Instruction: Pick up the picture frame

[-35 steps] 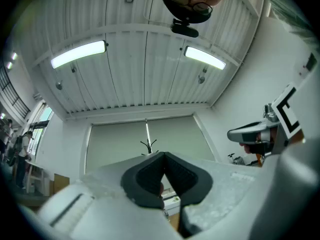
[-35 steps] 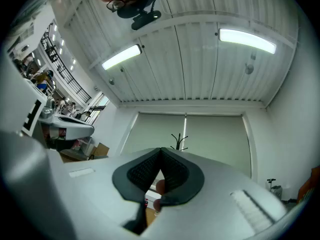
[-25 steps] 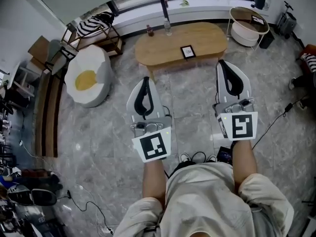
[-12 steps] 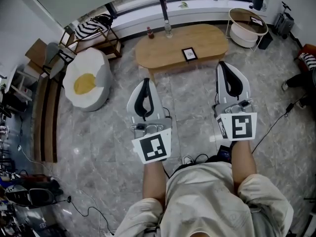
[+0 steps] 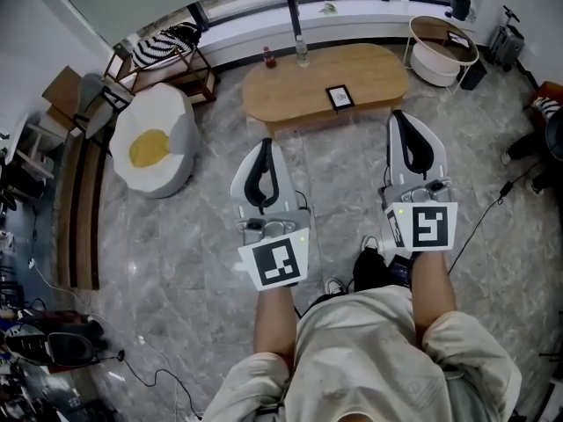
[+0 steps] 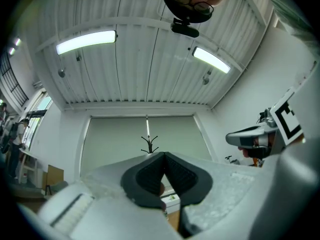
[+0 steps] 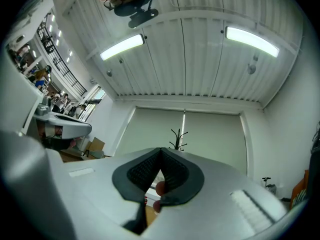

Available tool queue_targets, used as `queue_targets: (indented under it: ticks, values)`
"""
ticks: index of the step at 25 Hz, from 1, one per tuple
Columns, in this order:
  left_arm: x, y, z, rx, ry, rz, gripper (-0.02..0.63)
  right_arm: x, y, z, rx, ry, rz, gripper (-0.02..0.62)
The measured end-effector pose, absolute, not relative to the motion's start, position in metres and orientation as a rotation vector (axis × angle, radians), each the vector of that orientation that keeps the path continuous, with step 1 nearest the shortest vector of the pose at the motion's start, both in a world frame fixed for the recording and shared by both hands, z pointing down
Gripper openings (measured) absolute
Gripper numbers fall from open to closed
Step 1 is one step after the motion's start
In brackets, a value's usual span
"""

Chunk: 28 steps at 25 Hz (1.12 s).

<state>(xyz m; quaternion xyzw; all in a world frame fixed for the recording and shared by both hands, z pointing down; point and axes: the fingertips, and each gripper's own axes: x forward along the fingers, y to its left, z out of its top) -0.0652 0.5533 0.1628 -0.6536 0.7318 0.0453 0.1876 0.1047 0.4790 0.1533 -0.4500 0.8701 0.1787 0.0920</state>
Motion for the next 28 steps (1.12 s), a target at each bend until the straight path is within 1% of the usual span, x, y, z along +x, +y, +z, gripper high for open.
queue_targets:
  ticks: [6,18,28]
  values:
    - [-0.06,0.523,0.166,-1.841,2.053,0.121,0.005,0.106,0.449,0.166,-1.362,2.604,0.538,0.002]
    - [-0.033,0.424,0.173,-1.896,2.024,0.076,0.005,0.132,0.356,0.173,-1.417,2.586,0.481,0.002]
    - [-0.021,0.356,0.175,-1.927,2.006,0.048,0.003,0.14,0.293,0.179,-1.455,2.58,0.448,0.002]
